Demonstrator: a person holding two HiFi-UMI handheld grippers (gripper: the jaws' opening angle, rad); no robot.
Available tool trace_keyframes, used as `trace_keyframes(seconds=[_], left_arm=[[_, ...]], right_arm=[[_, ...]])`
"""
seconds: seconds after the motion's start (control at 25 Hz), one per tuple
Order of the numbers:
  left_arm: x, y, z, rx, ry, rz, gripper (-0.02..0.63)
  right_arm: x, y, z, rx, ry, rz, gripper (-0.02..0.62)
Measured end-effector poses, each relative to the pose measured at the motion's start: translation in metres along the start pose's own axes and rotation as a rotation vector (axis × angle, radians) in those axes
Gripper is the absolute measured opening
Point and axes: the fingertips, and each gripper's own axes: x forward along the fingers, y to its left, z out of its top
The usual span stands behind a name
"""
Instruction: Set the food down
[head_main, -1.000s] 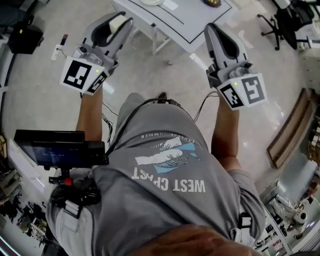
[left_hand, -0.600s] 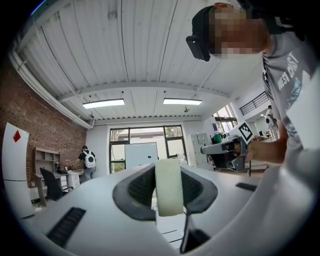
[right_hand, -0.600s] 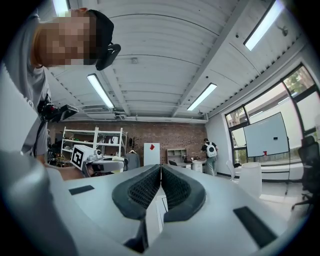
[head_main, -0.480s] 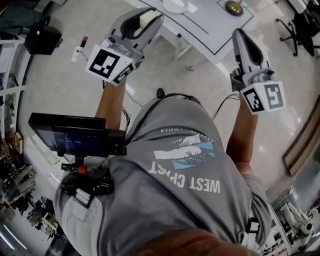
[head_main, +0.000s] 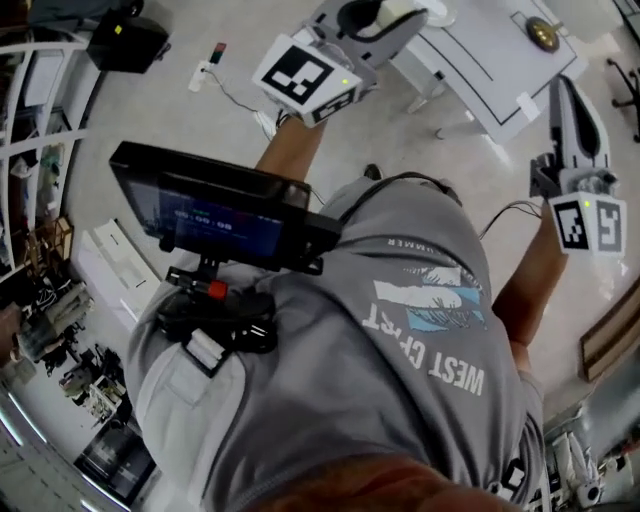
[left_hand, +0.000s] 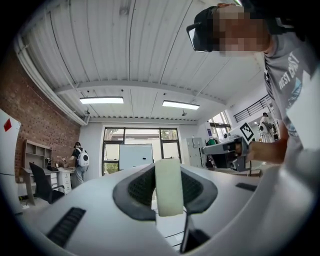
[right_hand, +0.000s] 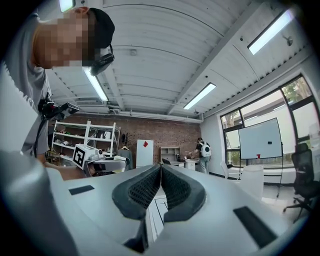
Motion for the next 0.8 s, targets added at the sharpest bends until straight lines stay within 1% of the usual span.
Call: trace_keyframes(seconds=[0.08,0.16,0.28,0.36,0.56,0.8], left_arm=[[0.001,0.003,-0.006,-0.017,-0.017,-0.016,0.1],[0.001,-0.001,-0.006,-0.018,-0.017,-0.022,0.1],[0.001,0.005,-0.007,-0.024,-0.006,0.004,0.1],[0.0,0.009,-0.007,-0.031,-0.005,0.022,0.1],[0.006,0.023,-0.001,-0.02,-0.008,0.052,0.1],[0.02,0.036,0.006,-0.036,0.007,0.088,0.1]], right_arm=[[0.003,0.002,-0.003,-0.012,0.007,-0.013,0.009],[0.004,0.008,-0.002,-0.025,0.015,-0.002,0.009],[0.016,0.013,0.004,-0.051,0.027,0.034,0.009],[0.022,0.013,0.005,-0.049,0.028,0.054,0.009],[0.041,0.008,0.01,-0.039,0.045,0.101,0.009],[0.057,-0.008,0.022,-0.028,0.059,0.133,0.009]])
